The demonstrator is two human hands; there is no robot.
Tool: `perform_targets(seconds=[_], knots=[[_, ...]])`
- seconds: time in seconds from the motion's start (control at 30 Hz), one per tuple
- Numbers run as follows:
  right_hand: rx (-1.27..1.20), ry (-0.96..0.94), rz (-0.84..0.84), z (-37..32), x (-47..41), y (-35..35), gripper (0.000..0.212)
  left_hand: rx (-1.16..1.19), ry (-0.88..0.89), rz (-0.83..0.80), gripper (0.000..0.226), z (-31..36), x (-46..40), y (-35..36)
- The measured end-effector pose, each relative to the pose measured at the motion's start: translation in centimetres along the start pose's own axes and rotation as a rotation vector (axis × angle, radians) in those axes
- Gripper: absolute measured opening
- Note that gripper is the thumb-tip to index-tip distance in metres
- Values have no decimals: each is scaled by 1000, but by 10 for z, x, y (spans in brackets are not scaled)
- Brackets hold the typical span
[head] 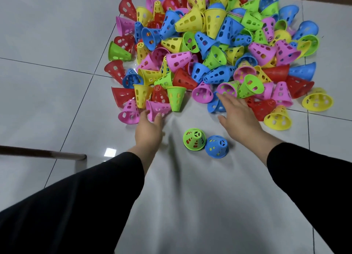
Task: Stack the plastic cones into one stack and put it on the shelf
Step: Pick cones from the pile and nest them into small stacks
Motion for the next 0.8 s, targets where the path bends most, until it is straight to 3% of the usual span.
perform_targets(seconds=[0.13,0.27,0.4,0.57,0.7,0.8], knots=[[216,44,-113,4,-26,18,67,74,-110,-46,34,-10,-15,9],[247,-13,-32,-2,-33,18,47,60,-96,-50,35,-10,-18,8],[90,-68,-10,-5,-23,20,44,72,-43,-10,39,-6,-13,0],[-123,12,27,-6,-10,-3,48,502,-177,-59,27,-5,6,-5],[-221,11,19,-12,0,-35,65,552,-135,-78,41,18,19,-19],[-262,15,-15,-19,13,-58,71,378,13,-86,53,48,33,-32]])
Point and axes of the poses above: each hand's wrist, its own x-axis away from the middle knuckle, its own y-axis out of the palm, z = x × y, the point moved 10 cm from there along -x, towards the middle knuckle, and after that the axes turned 9 degrees about -x, right-handed, at the moved point
